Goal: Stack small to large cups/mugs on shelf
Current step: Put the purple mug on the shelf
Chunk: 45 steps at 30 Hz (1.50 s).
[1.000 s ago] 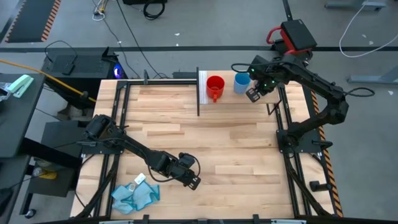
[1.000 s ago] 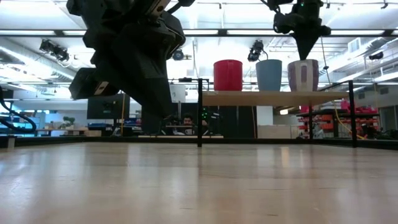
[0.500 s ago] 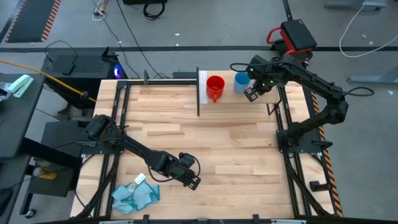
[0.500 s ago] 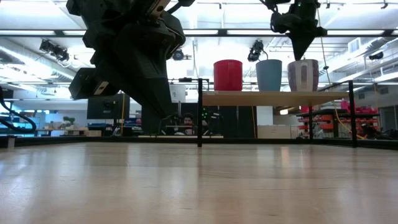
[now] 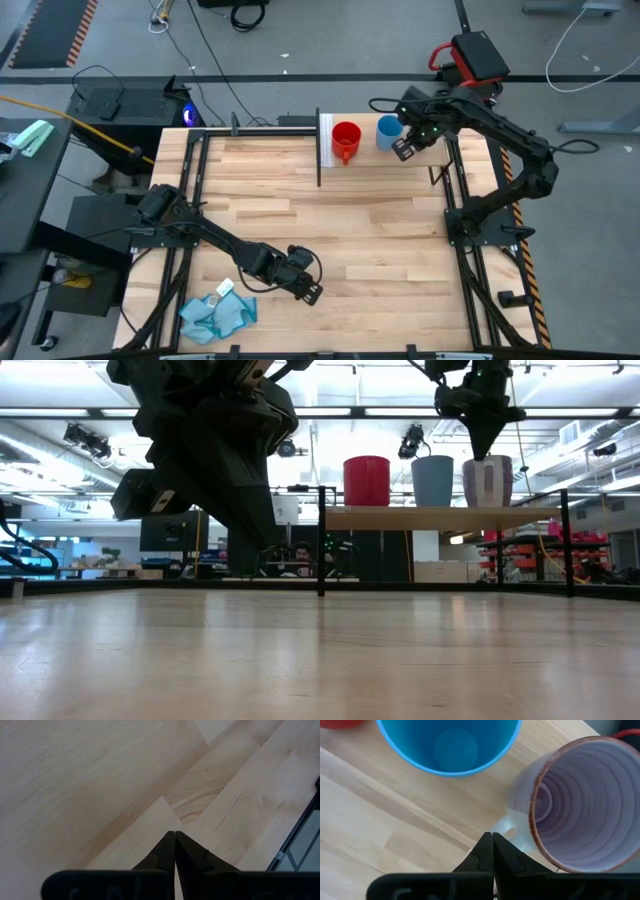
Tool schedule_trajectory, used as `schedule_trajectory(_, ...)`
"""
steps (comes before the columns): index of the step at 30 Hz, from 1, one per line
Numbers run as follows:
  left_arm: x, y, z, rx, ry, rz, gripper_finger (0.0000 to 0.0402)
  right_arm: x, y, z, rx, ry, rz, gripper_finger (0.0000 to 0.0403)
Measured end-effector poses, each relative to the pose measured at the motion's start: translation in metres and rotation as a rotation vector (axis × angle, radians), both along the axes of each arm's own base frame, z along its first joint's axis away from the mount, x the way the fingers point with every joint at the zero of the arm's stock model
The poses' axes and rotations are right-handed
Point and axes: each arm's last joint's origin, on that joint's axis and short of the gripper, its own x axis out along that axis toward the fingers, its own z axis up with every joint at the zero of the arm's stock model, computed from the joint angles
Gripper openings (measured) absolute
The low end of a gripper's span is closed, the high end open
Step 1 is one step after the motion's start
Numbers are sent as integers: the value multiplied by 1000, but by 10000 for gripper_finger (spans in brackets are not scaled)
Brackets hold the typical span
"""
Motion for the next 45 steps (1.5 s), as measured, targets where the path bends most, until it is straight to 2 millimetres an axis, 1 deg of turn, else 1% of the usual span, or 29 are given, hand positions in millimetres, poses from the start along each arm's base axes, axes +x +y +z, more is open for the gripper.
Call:
schedule_trajectory(5,0,0,0,-1,0,2,22,6,-5,-6,5,36,6,1)
schedule_trajectory(10,0,0,0,-3,0,4,24,3,-4,-9,9,105,-8,1)
schedule_trajectory(15,0,0,0,-1,1,1,17,-1,-1,-4,-5,78,-32,1)
schedule_trajectory(20,0,0,0,1,1,-1,14,-2,-1,-4,-6,73,-47,1)
schedule_trajectory(29,0,0,0,0,1,-1,24,-2,-1,-4,-5,62,-83,1)
schedule_trajectory(37,0,0,0,0,1,-1,16,-1,0,-4,27,42,-79,1)
schedule_trajectory(41,0,0,0,0,1,-1,20,-2,10,1,38,6,-44,5)
schedule_trajectory(45,0,0,0,0,1,-1,25,-7,22,17,9,-59,-12,6)
